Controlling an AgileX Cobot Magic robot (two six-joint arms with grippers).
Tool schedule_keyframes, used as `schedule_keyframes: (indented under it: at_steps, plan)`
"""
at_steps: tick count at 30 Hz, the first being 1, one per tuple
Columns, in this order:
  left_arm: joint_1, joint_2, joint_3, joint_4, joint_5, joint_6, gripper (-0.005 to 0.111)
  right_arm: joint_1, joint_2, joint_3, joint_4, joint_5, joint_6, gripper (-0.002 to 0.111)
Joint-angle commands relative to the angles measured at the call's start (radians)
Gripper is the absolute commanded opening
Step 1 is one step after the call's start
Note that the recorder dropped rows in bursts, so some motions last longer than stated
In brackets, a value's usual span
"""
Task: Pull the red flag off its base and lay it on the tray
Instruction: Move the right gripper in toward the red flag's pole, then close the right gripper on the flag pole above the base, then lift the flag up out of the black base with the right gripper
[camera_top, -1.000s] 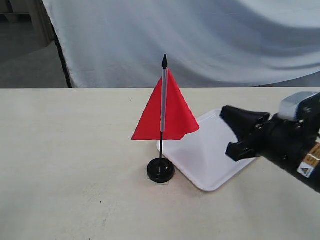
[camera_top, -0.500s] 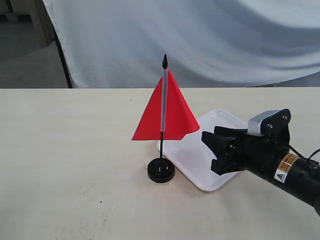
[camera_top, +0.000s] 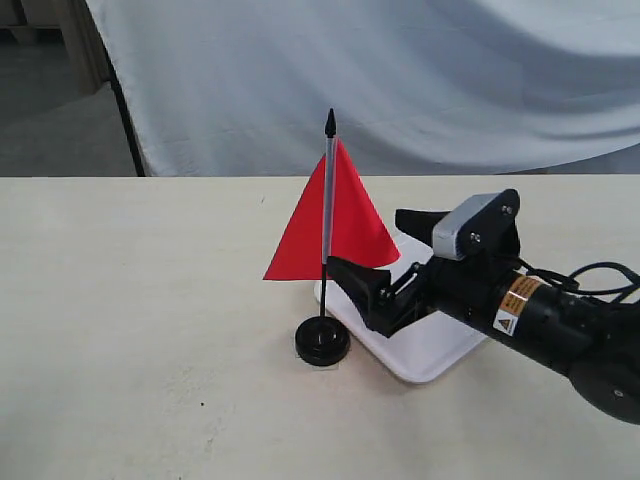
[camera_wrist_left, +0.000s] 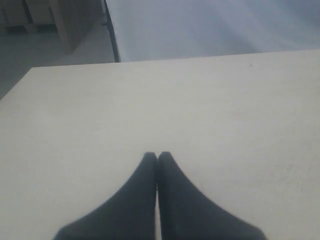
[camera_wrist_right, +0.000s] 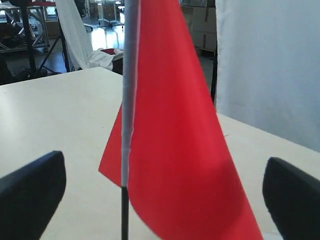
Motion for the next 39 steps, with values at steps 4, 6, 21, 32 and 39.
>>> schedule_keyframes:
  at_steps: [4, 6, 21, 32, 39]
  plan:
    - [0.002, -0.001, 0.002, -0.004, -0.004, 0.000, 0.000, 0.079, 0.052, -0.111, -0.004, 0.047, -0.012, 0.103]
    - [0.002, -0.001, 0.002, -0.004, -0.004, 0.000, 0.000, 0.093, 0.072, -0.137, -0.004, 0.047, -0.012, 0.103]
    - [0.002, -0.001, 0.002, -0.004, -0.004, 0.000, 0.000, 0.135, 0.151, -0.207, 0.006, 0.091, -0.037, 0.000]
    - [0.002, -0.001, 0.002, -0.004, -0.004, 0.000, 0.000, 0.133, 0.130, -0.207, -0.033, 0.017, 0.005, -0.001]
    - [0.002, -0.001, 0.002, -0.004, -0.004, 0.000, 0.000, 0.131, -0.048, -0.207, 0.054, 0.091, -0.015, -0.001]
